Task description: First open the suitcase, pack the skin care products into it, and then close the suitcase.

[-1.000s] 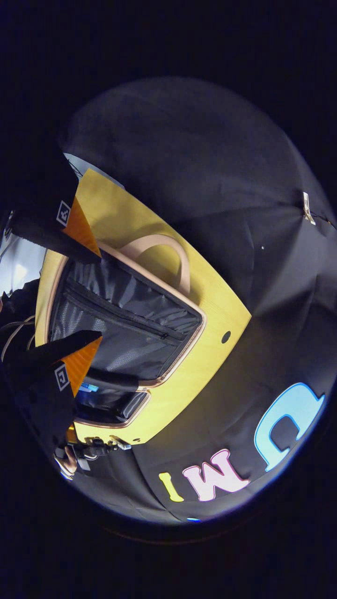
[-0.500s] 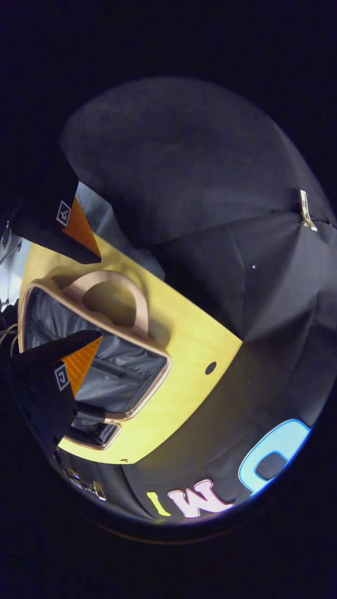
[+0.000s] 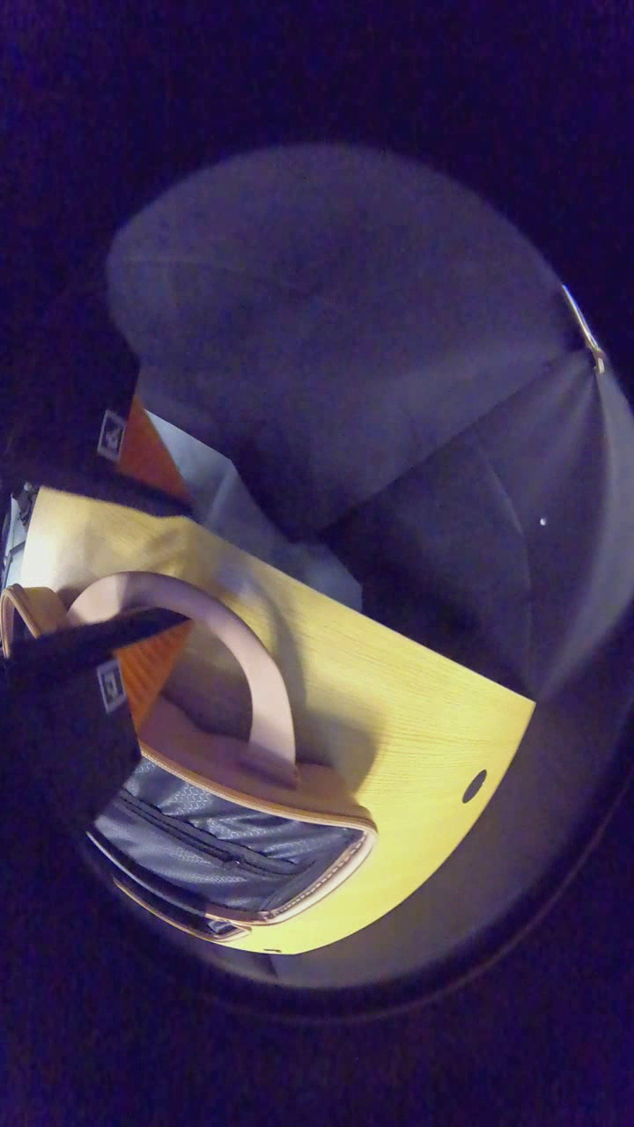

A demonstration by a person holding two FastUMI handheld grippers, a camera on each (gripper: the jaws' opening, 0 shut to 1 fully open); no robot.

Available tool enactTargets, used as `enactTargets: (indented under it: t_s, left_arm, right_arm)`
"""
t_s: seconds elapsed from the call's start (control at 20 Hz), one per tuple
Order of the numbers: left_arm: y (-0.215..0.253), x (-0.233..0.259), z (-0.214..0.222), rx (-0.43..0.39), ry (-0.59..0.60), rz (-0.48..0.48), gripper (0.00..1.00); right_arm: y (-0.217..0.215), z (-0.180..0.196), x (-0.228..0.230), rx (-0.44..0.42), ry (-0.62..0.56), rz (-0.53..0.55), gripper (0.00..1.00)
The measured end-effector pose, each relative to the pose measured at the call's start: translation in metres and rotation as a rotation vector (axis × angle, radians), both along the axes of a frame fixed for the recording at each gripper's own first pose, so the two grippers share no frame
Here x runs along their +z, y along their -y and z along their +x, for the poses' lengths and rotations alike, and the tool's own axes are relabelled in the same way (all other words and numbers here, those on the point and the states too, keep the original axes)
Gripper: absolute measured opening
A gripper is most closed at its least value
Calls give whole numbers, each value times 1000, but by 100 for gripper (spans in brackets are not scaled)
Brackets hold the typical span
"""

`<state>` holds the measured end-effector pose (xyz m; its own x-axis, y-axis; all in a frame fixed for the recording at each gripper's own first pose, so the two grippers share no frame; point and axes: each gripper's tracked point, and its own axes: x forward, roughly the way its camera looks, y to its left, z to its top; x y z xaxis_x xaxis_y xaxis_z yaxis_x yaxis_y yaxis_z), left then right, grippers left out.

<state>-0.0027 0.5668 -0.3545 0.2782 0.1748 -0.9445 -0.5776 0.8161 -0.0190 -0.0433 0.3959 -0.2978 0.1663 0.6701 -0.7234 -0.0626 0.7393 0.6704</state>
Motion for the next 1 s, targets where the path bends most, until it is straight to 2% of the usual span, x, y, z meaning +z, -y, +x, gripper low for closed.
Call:
enactTargets:
  t_s: [0.05, 0.1, 0.25, 0.3, 0.4, 0.6, 0.65, 0.7, 0.9, 0.95, 1.0]
  left_arm:
    - [-1, -10, 7, -13, -5, 16, 34]
    - [0, -12, 7, -9, -2, 19, 19]
    - [4, 0, 9, 1, 54, -32, 9]
    - [6, 10, 8, 8, 83, -53, 12]
    - [18, 38, 11, 9, 164, -88, 11]
    - [39, 114, 14, -83, 301, -13, 7]
    - [47, 133, 13, -106, 332, 11, 11]
    - [57, 153, 10, -128, 360, 29, 7]
    - [117, 221, 8, -210, 470, 67, 6]
    - [137, 238, 10, -230, 498, 72, 10]
    - [157, 253, 14, -253, 527, 72, 6]
  right_arm:
    - [0, 0, 2, -11, -5, 10, 97]
    - [0, -2, 3, -13, -7, 13, 96]
    - [2, 0, 6, -18, 15, 18, 96]
    - [3, 2, 7, -24, 26, 17, 97]
    - [9, 5, 6, -39, 40, 8, 96]
    - [19, 6, 18, -41, 75, 27, 96]
    - [23, 6, 20, -31, 86, 30, 96]
    - [27, 7, 23, -24, 100, 33, 96]
    - [49, 6, 39, -9, 145, 53, 96]
    - [57, 6, 43, -3, 159, 57, 96]
    - [67, 5, 46, 2, 169, 58, 96]
